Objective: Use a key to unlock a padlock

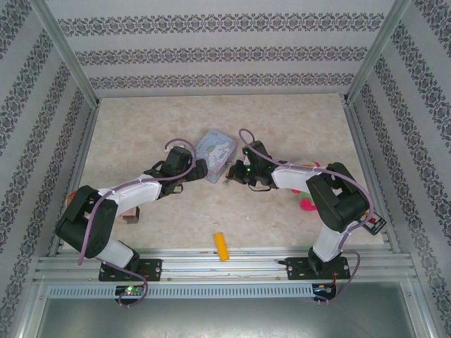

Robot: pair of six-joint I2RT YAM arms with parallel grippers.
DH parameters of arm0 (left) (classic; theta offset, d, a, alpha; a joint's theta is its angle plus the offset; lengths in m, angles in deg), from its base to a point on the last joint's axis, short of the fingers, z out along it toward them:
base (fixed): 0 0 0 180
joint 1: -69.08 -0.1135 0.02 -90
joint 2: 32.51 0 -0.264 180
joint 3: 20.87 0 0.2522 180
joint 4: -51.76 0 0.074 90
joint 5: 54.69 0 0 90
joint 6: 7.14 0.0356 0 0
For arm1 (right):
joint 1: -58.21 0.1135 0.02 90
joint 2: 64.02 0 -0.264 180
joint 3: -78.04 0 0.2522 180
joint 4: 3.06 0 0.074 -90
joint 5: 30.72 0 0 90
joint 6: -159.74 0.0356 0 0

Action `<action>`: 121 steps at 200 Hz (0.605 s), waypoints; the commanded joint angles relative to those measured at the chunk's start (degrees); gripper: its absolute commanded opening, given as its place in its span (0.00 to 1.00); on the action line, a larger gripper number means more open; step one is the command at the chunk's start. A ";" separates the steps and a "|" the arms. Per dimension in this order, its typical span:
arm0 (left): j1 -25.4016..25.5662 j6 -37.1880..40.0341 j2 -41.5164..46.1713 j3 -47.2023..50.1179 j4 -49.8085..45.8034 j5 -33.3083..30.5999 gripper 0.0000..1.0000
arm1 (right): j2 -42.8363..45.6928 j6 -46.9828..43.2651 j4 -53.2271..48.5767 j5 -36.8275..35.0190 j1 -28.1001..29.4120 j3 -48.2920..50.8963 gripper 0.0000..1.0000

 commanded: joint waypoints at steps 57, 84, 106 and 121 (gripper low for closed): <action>0.60 1.00 -0.43 0.75 -1.76 0.89 0.99 | -0.41 1.55 5.80 1.08 -0.86 -2.55 0.00; 0.60 1.24 -0.27 0.70 -1.80 1.02 0.99 | -1.48 1.89 6.38 1.24 -0.94 -3.03 0.00; 0.61 1.31 -0.19 0.69 -1.76 1.02 0.99 | -1.95 1.73 6.41 1.39 -1.03 -3.58 0.00; 0.60 1.33 -0.18 0.75 -1.66 1.11 0.99 | -1.97 1.64 6.43 1.30 -1.11 -3.73 0.00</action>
